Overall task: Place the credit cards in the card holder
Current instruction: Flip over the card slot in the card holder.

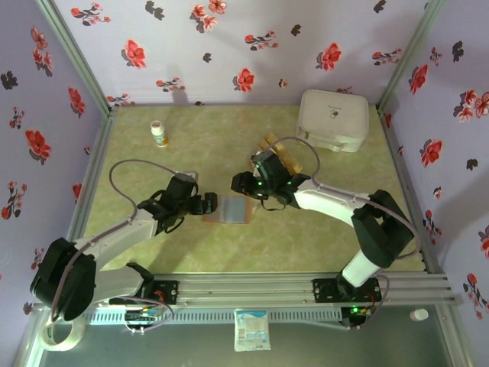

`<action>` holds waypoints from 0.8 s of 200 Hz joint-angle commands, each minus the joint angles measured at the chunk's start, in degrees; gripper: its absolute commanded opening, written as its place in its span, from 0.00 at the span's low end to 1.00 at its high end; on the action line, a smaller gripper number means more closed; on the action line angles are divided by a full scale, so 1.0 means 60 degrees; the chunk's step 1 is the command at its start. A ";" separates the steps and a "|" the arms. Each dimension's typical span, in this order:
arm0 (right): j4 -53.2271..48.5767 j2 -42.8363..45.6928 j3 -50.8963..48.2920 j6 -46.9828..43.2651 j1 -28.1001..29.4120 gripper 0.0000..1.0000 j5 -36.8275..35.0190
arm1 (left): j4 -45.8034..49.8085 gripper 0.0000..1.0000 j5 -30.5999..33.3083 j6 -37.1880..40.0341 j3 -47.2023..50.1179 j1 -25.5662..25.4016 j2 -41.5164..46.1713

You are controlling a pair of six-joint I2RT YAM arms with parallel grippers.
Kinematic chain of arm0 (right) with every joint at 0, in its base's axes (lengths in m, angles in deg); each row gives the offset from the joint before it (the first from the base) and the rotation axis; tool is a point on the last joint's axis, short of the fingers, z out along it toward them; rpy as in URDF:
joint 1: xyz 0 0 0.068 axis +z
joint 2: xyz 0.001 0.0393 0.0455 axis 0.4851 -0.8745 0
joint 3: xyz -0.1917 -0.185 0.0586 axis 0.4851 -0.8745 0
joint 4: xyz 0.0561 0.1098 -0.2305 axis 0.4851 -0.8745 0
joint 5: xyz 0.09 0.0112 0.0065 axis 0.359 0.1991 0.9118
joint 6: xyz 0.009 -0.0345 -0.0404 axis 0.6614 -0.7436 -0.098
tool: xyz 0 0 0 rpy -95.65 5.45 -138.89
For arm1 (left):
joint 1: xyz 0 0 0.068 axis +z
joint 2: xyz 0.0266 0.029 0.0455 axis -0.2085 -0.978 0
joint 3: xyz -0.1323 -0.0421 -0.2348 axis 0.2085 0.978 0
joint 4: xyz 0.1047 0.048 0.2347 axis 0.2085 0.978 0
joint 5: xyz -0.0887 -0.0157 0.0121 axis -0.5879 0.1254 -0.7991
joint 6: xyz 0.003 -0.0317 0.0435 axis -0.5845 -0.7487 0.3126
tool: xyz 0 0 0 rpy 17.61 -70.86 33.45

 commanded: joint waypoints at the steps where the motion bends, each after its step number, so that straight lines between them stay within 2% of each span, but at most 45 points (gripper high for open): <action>1: -0.1934 0.0451 -0.0318 -0.1103 -0.0032 0.46 -0.1530 | 0.0275 1.00 0.0184 0.0012 -0.0384 0.0091 -0.0400; 31: -0.2684 0.0690 -0.0692 -0.1499 -0.0034 0.53 -0.2564 | 0.0352 1.00 0.0076 0.0122 -0.0677 0.0103 -0.1036; 61: -0.2462 0.0543 -0.0993 -0.1447 -0.0062 0.53 -0.2445 | 0.0359 1.00 0.0034 0.0173 -0.0822 0.0099 -0.1468; 160: -0.1694 -0.0451 -0.0891 -0.1352 -0.0063 0.43 -0.1793 | 0.0205 1.00 -0.0006 0.0207 -0.0858 0.0103 -0.1976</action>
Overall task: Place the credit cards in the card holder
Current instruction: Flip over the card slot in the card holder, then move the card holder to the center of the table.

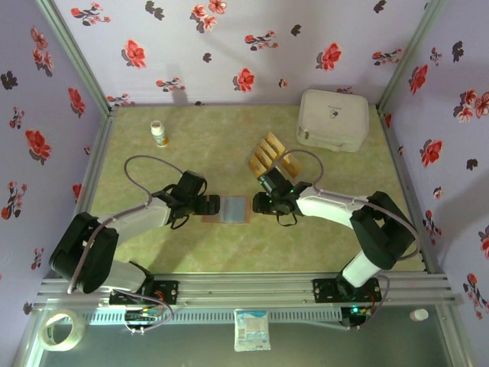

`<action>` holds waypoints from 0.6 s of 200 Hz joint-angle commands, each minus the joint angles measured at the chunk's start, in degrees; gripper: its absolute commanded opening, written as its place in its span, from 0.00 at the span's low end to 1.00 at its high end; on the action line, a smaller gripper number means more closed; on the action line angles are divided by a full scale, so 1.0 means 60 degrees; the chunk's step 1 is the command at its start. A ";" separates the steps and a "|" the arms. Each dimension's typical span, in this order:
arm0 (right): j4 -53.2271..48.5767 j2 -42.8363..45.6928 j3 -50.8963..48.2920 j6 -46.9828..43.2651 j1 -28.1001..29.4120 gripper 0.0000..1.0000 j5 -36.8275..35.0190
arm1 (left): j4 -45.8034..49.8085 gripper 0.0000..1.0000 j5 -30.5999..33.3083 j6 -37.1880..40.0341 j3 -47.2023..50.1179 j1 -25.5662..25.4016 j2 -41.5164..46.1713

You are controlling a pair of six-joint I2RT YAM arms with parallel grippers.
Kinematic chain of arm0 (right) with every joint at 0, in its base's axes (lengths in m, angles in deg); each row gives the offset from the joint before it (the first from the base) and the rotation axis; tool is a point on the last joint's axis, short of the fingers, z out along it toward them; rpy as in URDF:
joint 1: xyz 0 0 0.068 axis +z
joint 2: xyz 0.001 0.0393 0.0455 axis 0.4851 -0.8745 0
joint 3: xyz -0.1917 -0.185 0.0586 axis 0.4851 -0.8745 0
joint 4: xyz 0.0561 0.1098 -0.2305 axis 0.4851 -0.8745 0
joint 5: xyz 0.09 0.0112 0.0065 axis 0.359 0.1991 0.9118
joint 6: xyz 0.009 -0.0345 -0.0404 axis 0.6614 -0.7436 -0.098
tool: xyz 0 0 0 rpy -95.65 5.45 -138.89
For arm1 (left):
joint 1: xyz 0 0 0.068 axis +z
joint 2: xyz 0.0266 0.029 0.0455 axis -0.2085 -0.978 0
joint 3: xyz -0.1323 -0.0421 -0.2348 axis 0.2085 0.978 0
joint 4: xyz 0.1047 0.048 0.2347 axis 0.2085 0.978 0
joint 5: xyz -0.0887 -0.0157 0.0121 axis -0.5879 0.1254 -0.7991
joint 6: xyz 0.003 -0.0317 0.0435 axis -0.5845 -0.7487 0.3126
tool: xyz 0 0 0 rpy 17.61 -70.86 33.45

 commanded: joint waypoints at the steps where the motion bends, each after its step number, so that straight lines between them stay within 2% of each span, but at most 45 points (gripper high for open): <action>1: 0.0201 -0.0304 0.0090 -0.0060 -0.0026 0.42 0.0127 | 0.0027 1.00 0.0008 0.0165 -0.0209 0.0081 -0.0126; 52: 0.0116 -0.0112 -0.0055 -0.0089 -0.0037 0.24 0.0070 | 0.0016 1.00 -0.0134 0.0162 -0.0176 0.0081 -0.0073; 79: -0.0063 0.0261 -0.0291 -0.0128 -0.0082 0.22 -0.0090 | 0.0010 1.00 -0.0242 0.0140 -0.0151 0.0081 0.0073; 93: -0.0128 0.0460 -0.0423 -0.0121 -0.0091 0.26 -0.0118 | 0.0016 1.00 -0.0274 0.0109 -0.0119 0.0066 0.0162; 109: -0.0150 0.0702 -0.0478 -0.0077 -0.0084 0.38 -0.0023 | 0.0007 1.00 -0.0302 0.0089 -0.0086 0.0066 0.0251; 120: -0.0186 0.0834 -0.0448 -0.0021 -0.0077 0.41 0.0031 | 0.0009 1.00 -0.0328 0.0089 -0.0074 0.0066 0.0280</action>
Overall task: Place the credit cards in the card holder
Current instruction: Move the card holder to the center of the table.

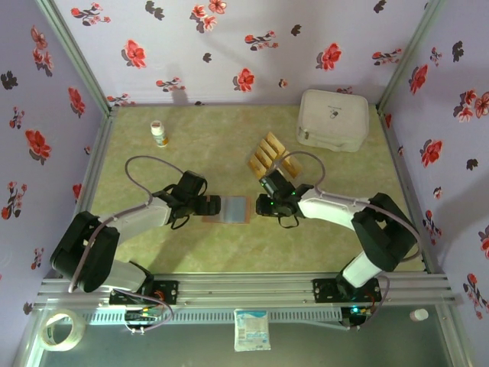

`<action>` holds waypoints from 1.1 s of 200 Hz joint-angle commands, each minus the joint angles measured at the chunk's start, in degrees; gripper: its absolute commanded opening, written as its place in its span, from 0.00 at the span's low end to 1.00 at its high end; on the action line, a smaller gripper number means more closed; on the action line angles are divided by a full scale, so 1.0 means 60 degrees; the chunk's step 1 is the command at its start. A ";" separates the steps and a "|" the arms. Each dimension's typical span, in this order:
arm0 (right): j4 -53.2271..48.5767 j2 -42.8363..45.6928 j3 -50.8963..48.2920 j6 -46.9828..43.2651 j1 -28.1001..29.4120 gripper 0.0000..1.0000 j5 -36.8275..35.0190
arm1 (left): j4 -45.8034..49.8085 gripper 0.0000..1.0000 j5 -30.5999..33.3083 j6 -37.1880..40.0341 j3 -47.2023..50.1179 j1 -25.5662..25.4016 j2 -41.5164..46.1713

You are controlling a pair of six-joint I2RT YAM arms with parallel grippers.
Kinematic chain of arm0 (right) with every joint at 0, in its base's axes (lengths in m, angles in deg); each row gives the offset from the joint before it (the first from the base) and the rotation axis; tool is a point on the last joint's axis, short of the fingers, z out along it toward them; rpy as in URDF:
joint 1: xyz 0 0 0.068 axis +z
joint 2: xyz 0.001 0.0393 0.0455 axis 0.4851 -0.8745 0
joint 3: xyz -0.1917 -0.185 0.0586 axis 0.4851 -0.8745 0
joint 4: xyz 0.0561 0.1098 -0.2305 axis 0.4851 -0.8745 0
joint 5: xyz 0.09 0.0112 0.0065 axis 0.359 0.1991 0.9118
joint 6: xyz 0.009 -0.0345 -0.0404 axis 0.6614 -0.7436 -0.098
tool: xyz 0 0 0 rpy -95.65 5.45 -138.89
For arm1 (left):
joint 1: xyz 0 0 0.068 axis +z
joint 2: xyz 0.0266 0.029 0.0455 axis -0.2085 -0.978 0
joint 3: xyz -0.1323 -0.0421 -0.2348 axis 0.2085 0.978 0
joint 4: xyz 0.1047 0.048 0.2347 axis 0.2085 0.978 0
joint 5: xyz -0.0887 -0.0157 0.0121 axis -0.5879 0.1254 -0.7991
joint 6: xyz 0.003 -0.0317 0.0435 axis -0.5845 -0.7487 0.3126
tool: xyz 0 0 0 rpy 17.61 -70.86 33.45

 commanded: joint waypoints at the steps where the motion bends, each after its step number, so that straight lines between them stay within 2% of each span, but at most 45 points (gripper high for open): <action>1: -0.0274 0.0469 -0.0069 0.0014 -0.0055 0.42 -0.0045 | 0.0038 1.00 -0.0126 0.0089 -0.0079 0.0059 0.0285; 38: -0.0233 0.0600 0.0134 0.0155 -0.0055 0.43 0.0130 | 0.0019 1.00 -0.0154 0.0075 -0.0063 0.0044 0.0274; 121: 0.0154 -0.0471 0.0618 0.0162 0.0066 0.43 0.0286 | 0.0113 1.00 -0.0150 0.0159 -0.0075 0.0044 0.0242; 150: 0.0118 -0.0614 0.0544 0.0122 0.0065 0.33 0.0188 | 0.0291 1.00 -0.0010 0.0206 -0.0098 0.0040 0.0184; 189: 0.0125 -0.0307 0.0104 0.0060 0.0051 0.07 -0.0014 | 0.0582 1.00 0.0130 0.0299 -0.0184 0.0015 0.0038; 220: 0.0059 0.0071 -0.0232 -0.0042 0.0007 0.03 -0.0081 | 0.0651 1.00 0.0205 0.0309 -0.0181 -0.0123 0.0008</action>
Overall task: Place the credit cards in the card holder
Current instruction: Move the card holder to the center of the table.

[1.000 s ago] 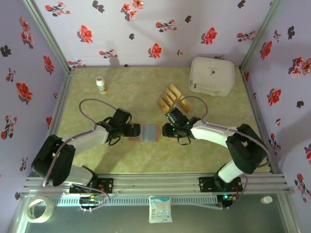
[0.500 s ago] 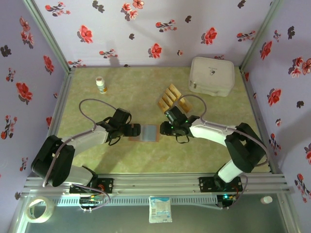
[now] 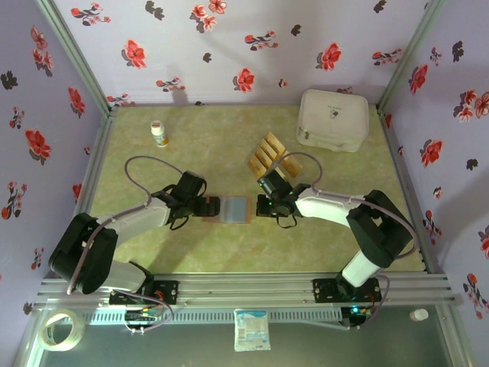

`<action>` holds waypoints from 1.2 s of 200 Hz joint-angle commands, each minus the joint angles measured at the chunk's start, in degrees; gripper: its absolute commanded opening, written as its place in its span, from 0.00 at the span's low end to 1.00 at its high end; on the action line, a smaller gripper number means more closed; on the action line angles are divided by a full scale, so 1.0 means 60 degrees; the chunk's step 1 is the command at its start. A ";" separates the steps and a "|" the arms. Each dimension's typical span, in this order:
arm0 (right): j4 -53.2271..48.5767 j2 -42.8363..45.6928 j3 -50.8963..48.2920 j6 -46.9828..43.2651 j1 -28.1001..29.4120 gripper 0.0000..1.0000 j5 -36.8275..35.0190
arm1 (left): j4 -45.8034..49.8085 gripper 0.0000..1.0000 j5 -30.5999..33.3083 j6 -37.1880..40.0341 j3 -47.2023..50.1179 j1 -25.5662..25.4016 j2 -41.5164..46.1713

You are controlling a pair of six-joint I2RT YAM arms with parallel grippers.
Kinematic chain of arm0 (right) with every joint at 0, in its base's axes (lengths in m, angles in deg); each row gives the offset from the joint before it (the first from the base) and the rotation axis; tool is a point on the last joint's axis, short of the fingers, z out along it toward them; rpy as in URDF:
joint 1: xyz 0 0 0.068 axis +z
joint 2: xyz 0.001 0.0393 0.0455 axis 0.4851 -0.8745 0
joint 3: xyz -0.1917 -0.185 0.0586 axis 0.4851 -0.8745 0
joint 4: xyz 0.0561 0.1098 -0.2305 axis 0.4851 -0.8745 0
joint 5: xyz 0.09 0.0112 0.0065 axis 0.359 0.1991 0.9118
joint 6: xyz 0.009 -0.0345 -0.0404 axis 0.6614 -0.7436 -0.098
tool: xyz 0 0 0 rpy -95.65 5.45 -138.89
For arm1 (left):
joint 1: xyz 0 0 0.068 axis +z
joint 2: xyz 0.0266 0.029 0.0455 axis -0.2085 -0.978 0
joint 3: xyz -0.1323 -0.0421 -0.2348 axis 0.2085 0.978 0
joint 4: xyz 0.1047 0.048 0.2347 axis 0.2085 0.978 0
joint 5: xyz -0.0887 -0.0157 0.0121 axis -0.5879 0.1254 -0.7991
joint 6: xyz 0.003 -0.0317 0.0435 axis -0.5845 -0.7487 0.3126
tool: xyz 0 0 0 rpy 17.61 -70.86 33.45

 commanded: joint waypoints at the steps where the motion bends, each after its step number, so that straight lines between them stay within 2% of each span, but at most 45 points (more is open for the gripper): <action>1: -0.0083 0.0465 -0.0308 -0.0086 -0.0018 0.03 -0.0248 | 0.0308 1.00 0.0245 0.0236 -0.0176 -0.0112 -0.0105; 94: -0.0266 0.1134 -0.0956 -0.0602 -0.0478 0.02 -0.0250 | 0.0738 1.00 0.0638 0.0466 -0.0898 -0.0900 -0.0660; 130: -0.0223 0.1184 -0.1056 -0.0660 -0.0613 0.05 -0.0176 | 0.0747 1.00 0.0784 0.0471 -0.1145 -0.1067 -0.1018; 143: -0.0190 0.1213 -0.1049 -0.0636 -0.0640 0.10 -0.0132 | 0.0760 1.00 0.0894 0.0469 -0.1176 -0.1087 -0.1133; 185: -0.0519 0.1805 -0.0905 -0.0683 -0.0713 0.40 -0.0188 | 0.0843 1.00 0.1211 0.0463 -0.1117 -0.1124 -0.1345; 208: -0.0947 0.2303 -0.0638 -0.0801 -0.0812 0.48 -0.0269 | 0.0801 1.00 0.1255 0.0486 -0.1052 -0.1131 -0.1496; 240: -0.1827 0.2769 0.0116 -0.1150 -0.0901 0.54 -0.0876 | 0.0728 1.00 0.1270 0.0456 -0.0950 -0.1156 -0.1608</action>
